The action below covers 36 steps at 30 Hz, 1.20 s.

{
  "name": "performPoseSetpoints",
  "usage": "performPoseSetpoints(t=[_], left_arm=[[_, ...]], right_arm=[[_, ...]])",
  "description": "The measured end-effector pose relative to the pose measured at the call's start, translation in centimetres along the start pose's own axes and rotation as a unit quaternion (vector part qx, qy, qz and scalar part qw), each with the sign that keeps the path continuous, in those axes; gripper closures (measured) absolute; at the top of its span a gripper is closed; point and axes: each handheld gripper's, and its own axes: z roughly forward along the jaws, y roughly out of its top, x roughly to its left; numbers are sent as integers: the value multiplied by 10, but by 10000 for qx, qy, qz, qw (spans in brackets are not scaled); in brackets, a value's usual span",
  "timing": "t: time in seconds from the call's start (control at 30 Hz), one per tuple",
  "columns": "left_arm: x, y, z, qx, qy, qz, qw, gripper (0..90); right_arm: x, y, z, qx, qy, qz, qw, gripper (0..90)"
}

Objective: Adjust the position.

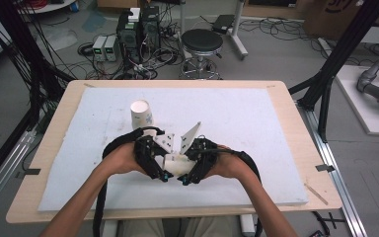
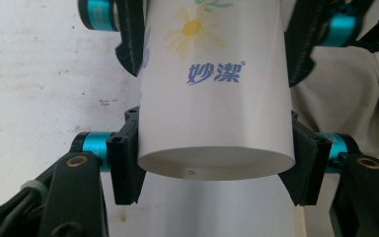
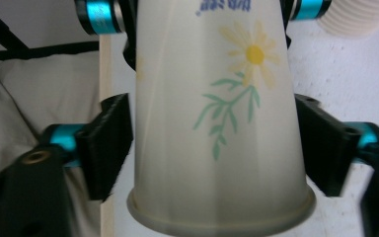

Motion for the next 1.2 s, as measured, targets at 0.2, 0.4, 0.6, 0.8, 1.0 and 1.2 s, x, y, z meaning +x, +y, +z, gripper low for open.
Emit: performPoseSetpoints(t=[0.2, 0.4, 0.6, 0.8, 1.0, 1.2], left_arm=[[0, 0, 1, 23, -4, 4, 10000, 365], [0, -2, 3, -7, -42, 10, 10000, 364], [0, -13, 13, -143, -24, -201, 9997, 364], [1, -19, 12, -294, 14, -204, 9994, 363], [0, -28, 9, -796, 89, -195, 9966, 362], [-3, -55, 11, -1625, 240, -366, 9857, 361]], right_arm=[[0, 1, -2, -91, -20, 18, 10000, 171], [-1, 1, -6, -228, -47, 21, 9997, 171], [-3, 0, -14, -525, -78, 9, 9986, 172], [-4, -2, -22, -772, -154, 30, 9969, 172], [-5, -8, -30, -1105, -202, 95, 9936, 172], [-5, -35, -34, -2028, -205, 376, 9783, 172]])
